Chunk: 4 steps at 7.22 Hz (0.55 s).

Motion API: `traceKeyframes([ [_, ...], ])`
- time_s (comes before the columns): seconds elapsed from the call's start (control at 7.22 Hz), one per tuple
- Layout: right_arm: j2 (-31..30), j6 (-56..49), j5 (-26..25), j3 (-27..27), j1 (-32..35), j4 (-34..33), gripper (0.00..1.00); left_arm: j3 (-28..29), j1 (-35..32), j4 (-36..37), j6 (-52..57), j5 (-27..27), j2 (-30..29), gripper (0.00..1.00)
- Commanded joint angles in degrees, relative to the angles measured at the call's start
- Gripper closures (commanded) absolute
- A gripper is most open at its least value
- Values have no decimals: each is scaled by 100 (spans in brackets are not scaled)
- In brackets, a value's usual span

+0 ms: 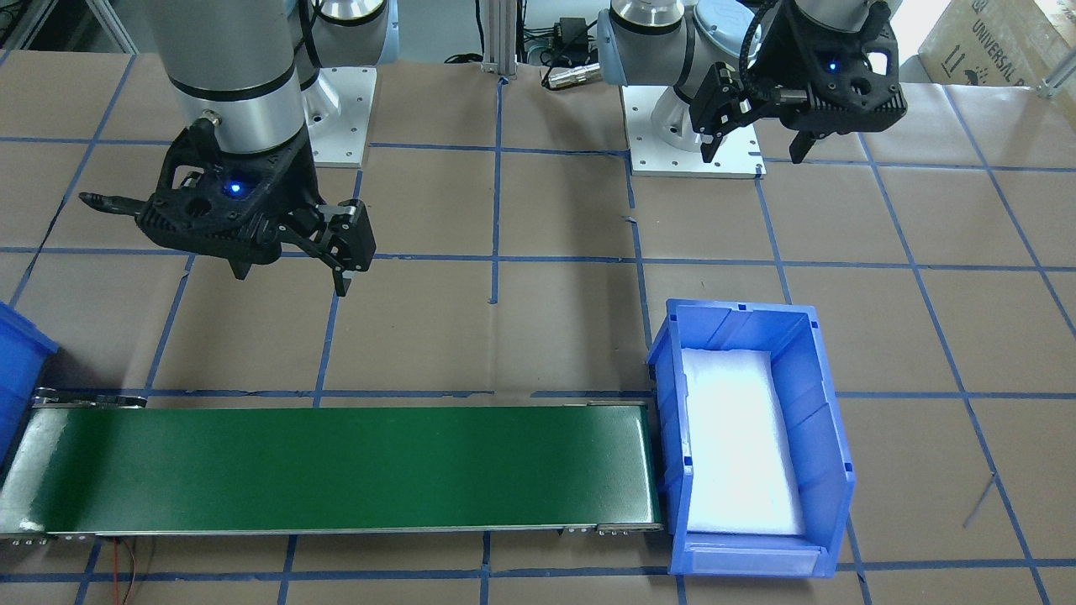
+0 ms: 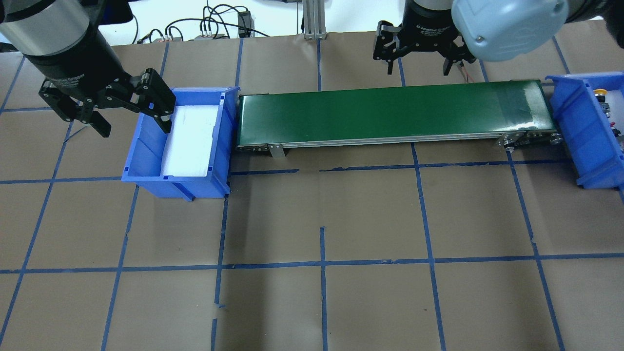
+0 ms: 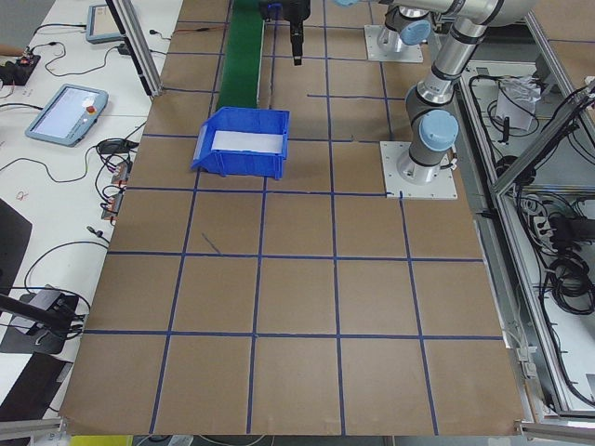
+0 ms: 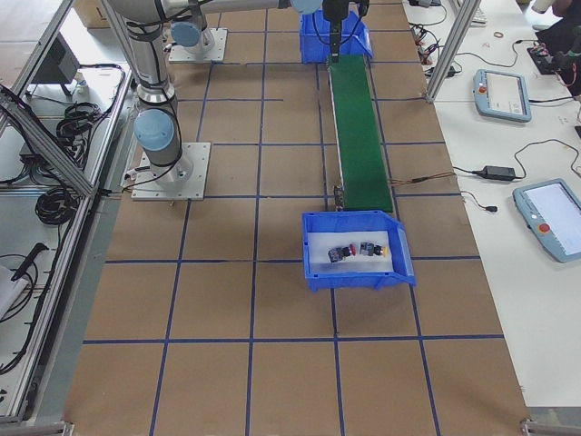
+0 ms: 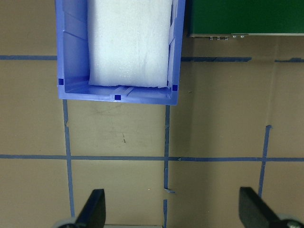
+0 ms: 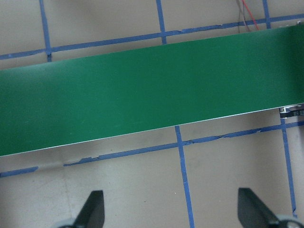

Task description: Transport two buttons from left to right

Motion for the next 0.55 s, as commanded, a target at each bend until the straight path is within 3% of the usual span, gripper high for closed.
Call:
traceKeyframes([
  [0.0,-19,-311,65,7,-581,108,0,0,-3,3,0,-4,0,0],
  [0.42,-54,-366,171,86,-636,117,0,0,-3,3,-9,-40,0,0],
])
